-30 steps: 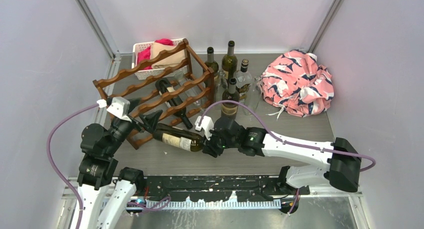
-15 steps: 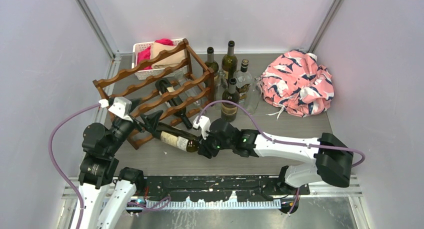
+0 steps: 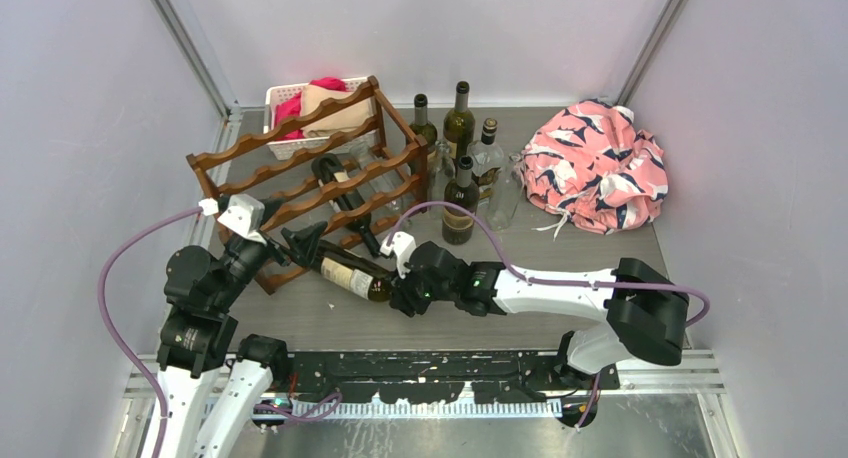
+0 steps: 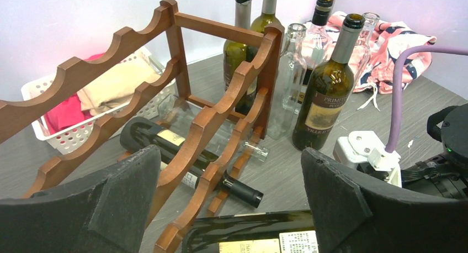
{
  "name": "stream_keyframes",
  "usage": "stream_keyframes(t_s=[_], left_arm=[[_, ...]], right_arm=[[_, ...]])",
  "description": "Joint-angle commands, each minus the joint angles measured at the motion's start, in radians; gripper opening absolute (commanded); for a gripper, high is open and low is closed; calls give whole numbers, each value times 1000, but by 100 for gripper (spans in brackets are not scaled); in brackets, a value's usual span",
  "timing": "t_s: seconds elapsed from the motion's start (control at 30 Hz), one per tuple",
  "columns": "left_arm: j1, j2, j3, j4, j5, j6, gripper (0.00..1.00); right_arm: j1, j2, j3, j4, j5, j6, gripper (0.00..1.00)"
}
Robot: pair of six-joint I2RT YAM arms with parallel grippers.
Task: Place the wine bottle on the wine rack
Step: Place the wine bottle in the wine rack.
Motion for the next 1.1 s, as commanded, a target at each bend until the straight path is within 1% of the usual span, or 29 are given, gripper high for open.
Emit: stream_keyframes(t_s=[0.0, 0.2, 0.33, 0.6, 0.83, 1.07], left_arm=[[4, -10, -1, 75, 23, 13, 97], [4, -8, -2, 76, 24, 13, 97], [4, -9, -3, 78, 28, 13, 97], [4, -1, -4, 78, 33, 13, 97], [4, 2, -6, 79, 36, 14, 97], [4, 12, -12, 84, 31, 20, 97]], right_arm=[[2, -25, 73, 285, 92, 22, 1], [30, -57, 80, 276, 121, -2, 1], [33, -55, 85, 235, 202, 23, 1], [52, -22, 96, 281, 275, 32, 1], [69, 77, 120, 390, 308, 56, 1], [85, 246, 227, 507, 385, 78, 1]])
